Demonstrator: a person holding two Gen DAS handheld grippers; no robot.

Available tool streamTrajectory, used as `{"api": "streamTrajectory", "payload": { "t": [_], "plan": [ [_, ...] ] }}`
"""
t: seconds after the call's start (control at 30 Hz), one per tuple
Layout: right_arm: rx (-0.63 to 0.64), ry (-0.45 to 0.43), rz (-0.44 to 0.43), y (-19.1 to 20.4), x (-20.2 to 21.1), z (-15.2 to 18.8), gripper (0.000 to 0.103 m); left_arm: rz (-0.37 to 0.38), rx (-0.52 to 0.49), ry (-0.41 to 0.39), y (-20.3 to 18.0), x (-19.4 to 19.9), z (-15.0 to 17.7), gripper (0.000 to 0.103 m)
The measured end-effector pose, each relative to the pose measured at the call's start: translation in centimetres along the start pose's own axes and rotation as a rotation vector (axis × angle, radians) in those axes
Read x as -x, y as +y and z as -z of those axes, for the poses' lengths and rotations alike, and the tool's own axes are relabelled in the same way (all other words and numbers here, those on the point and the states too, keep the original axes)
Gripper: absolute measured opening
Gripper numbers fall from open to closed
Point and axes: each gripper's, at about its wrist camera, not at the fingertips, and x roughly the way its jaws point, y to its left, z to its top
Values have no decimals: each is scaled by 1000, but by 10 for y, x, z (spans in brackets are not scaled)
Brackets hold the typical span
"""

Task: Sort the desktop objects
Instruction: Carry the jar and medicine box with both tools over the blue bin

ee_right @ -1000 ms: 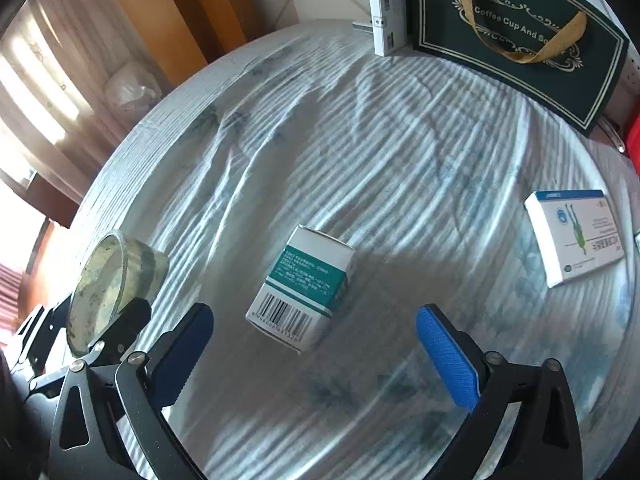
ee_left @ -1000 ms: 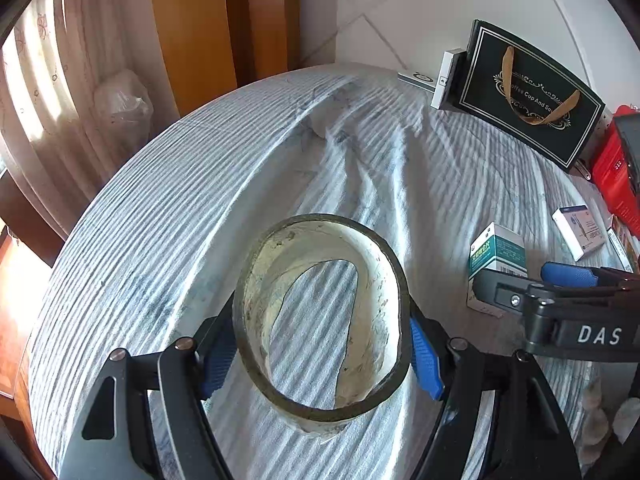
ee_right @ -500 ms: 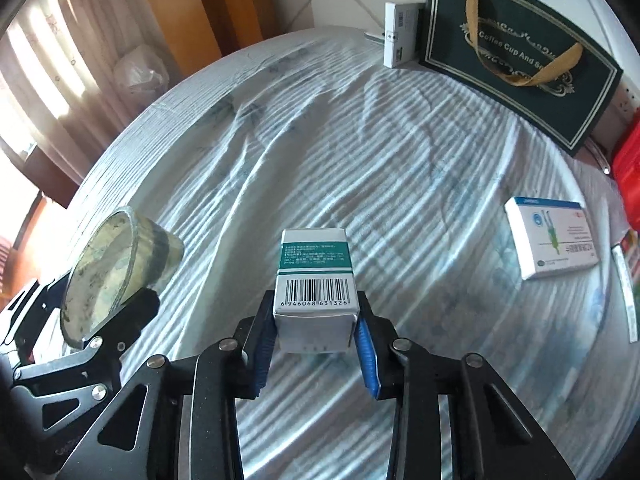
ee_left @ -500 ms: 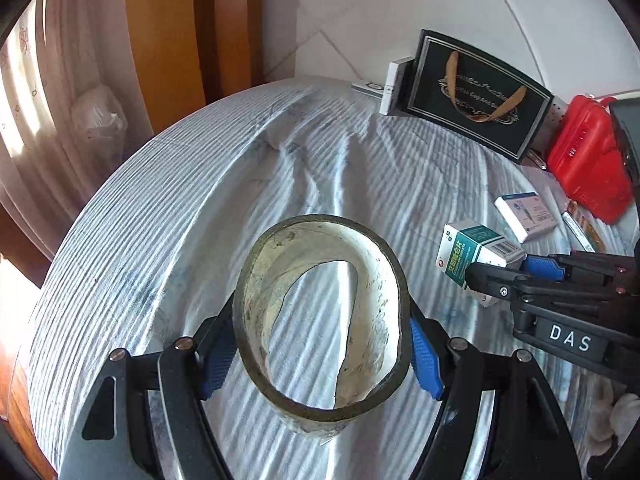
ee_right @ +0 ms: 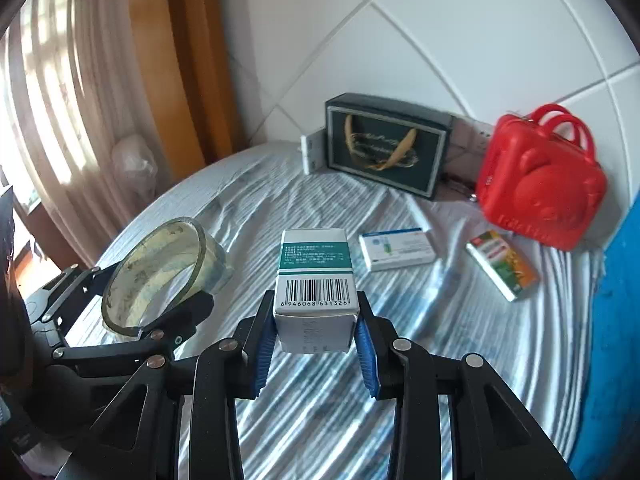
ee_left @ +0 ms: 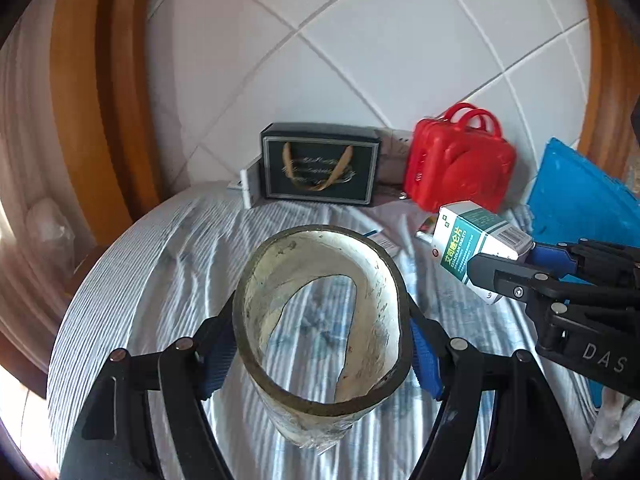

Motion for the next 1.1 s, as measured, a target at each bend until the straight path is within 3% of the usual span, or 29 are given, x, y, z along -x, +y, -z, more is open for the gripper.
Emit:
{"api": "streamTrajectory", "payload": {
  "t": [0.2, 0.43, 0.57, 0.73, 0.93, 1.1],
  "plan": [
    [-93, -151, 117, -56, 96, 17, 35, 115, -111, -77, -87, 40, -26, 73],
    [-221, -293, 281, -138, 215, 42, 35, 298, -217, -163, -215, 88, -58, 73],
    [-278, -361, 411, -188, 284, 64, 35, 431, -277, -167, -302, 115, -71, 73],
    [-374, -391, 578, -260, 354, 103, 35, 537, -362, -148, -414, 137, -75, 73],
    [-484, -326, 665, -336, 380, 152, 36, 573, -465, -63, -524, 143, -68, 73],
    [-523, -278, 657, -366, 370, 169, 36, 580, -526, -25, -559, 137, -63, 73]
  ]
}}
